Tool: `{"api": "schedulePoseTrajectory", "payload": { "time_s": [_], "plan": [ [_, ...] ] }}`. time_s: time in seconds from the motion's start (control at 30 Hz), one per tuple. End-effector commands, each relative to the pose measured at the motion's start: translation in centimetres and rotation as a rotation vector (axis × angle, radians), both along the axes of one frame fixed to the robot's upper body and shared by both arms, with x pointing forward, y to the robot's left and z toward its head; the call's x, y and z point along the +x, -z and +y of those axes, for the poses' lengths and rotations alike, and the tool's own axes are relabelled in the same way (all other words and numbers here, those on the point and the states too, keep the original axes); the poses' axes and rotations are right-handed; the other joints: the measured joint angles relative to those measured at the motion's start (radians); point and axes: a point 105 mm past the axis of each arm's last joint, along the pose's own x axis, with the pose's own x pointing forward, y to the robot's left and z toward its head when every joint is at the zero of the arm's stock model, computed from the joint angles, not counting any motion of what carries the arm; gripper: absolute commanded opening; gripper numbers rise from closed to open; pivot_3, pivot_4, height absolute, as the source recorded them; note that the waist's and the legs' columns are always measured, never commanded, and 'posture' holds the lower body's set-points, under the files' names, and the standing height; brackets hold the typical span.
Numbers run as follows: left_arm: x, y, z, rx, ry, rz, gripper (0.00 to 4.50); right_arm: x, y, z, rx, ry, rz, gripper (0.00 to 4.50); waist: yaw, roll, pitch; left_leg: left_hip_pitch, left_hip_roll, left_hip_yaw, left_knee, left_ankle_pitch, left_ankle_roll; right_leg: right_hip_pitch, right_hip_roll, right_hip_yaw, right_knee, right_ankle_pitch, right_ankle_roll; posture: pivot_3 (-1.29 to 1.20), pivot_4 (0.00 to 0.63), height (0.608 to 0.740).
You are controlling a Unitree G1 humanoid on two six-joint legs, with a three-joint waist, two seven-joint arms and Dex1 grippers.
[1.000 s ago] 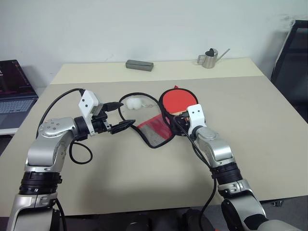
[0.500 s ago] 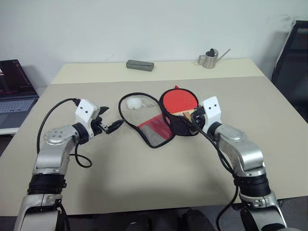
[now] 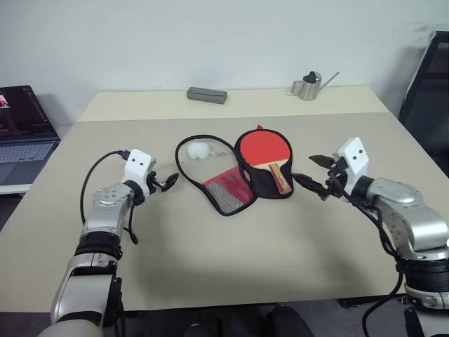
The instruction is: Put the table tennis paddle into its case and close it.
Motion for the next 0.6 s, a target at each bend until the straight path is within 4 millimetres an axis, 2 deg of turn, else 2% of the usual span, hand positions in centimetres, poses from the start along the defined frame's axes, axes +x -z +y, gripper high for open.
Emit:
{"api": "schedulePoseTrajectory", "payload": {
  "time_s": [0.03,0.17,0.4,0.5,0.6],
  "plan": [
    [0.5,-0.2,-0.4,0.013,0.019,-0.007,4.5,-1.0,-2.0,-0.1,-0.003,-0.065,-0.058,3.94,0.0,0.0,0.0,0.0,0.0,0.0,0.0,0.0,0.0,0.0,0.0,0.0,0.0,0.0,0.0,0.0,0.15,0.74],
    [1.3,-0.1,-1.2,-0.041,0.005,-0.006,4.5,-1.1,-2.8,-0.8,-0.008,-0.049,-0.075,3.94,0.007,0.0,0.0,0.0,0.0,0.0,0.001,0.0,0.0,0.002,0.0,-0.001,0.0,0.0,0.0,0.0,0.15,0.74],
    [2.3,-0.3,-4.7,-0.129,0.07,-0.011,4.5,-1.8,-3.0,-0.7,-0.003,-0.065,-0.087,3.94,0.02,-0.001,0.0,0.0,-0.001,-0.001,0.002,0.0,0.0,0.004,-0.001,-0.003,0.0,0.0,0.0,0.0,0.15,0.74],
    [2.8,-2.2,-7.4,-0.206,0.176,-0.049,4.5,-2.3,-3.5,-0.8,0.001,-0.09,-0.092,3.94,0.022,-0.002,0.0,0.0,-0.002,-0.001,0.002,0.001,-0.002,0.004,-0.001,-0.003,-0.001,0.0,0.001,0.0,0.15,0.74],
    [3.0,-3.9,-8.8,-0.277,0.241,-0.078,4.5,-2.3,-3.8,-1.2,-0.001,-0.085,-0.099,3.94,0.02,-0.003,0.001,-0.001,-0.002,-0.001,0.003,0.001,-0.002,0.004,-0.001,-0.003,-0.001,0.0,0.001,0.0,0.15,0.74]
  ]
}}
